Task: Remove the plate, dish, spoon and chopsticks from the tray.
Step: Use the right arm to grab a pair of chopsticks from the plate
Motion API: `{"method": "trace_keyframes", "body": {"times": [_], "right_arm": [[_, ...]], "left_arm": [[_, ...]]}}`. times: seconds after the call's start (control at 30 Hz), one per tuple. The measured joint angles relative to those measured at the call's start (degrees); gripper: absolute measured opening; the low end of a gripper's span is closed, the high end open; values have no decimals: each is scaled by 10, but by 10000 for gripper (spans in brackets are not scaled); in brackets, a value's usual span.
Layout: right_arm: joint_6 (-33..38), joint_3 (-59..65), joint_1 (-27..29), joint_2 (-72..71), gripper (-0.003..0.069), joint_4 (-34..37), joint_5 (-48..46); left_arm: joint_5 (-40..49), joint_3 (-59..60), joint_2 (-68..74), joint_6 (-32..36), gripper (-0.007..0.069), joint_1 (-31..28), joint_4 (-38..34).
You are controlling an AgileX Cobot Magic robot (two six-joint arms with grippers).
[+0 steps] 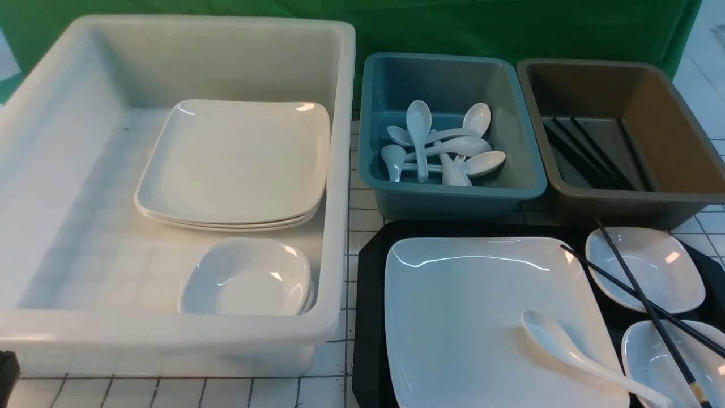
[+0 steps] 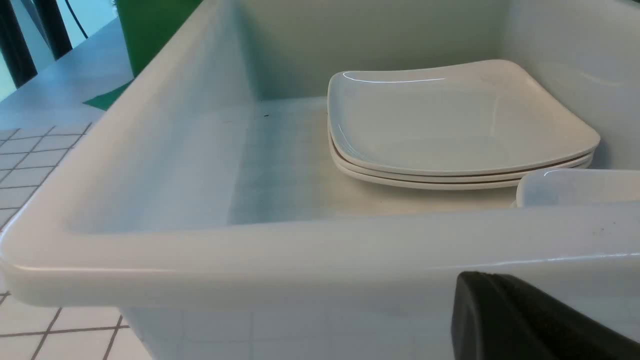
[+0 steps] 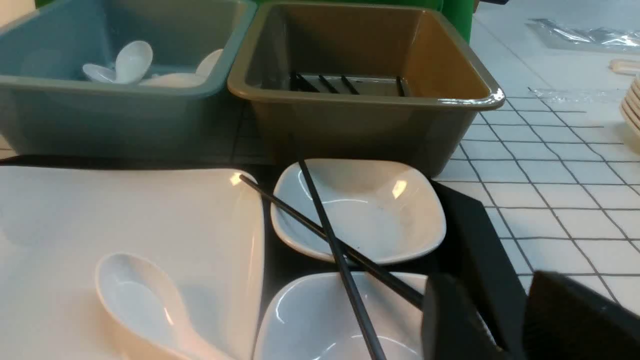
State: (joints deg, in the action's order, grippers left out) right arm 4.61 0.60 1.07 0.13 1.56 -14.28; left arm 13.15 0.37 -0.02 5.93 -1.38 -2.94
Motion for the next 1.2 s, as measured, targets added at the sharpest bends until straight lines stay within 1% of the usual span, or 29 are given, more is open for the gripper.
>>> {"method": "trace_keyframes", "body": {"times": [0.67,0.7,0.77,0.8,0.83,0.87,0.9,0.93,1.0,1.03,1.13,1.2], "right_arm": [[0,0,0,0,240,0,0],[0,0,0,0,240,0,0],[0,0,0,0,240,0,0],[0,0,0,0,240,0,0],[0,0,0,0,240,0,0],[0,0,0,0,240,0,0],[0,0,0,0,240,0,0],[0,0,0,0,240,0,0],[0,0,0,0,240,0,3],[0,0,0,0,240,0,3],[-1,1,0,0,240,3,14],[-27,1,0,0,240,22,51]], "left_arm": [[0,0,0,2,6,0,6],[-3,0,0,6,6,0,18],[-24,0,0,4,6,0,19],[-37,0,0,-2,6,0,8],[-60,0,0,-21,6,0,-23],[-64,0,0,-25,6,0,-31],[-80,0,0,-43,6,0,-61],[-113,0,0,-76,6,0,-126],[-153,0,0,-107,6,0,-184],[-157,0,0,-109,6,0,-187],[-222,0,0,-128,6,0,-212],[-267,0,0,-145,6,0,-215]]}}
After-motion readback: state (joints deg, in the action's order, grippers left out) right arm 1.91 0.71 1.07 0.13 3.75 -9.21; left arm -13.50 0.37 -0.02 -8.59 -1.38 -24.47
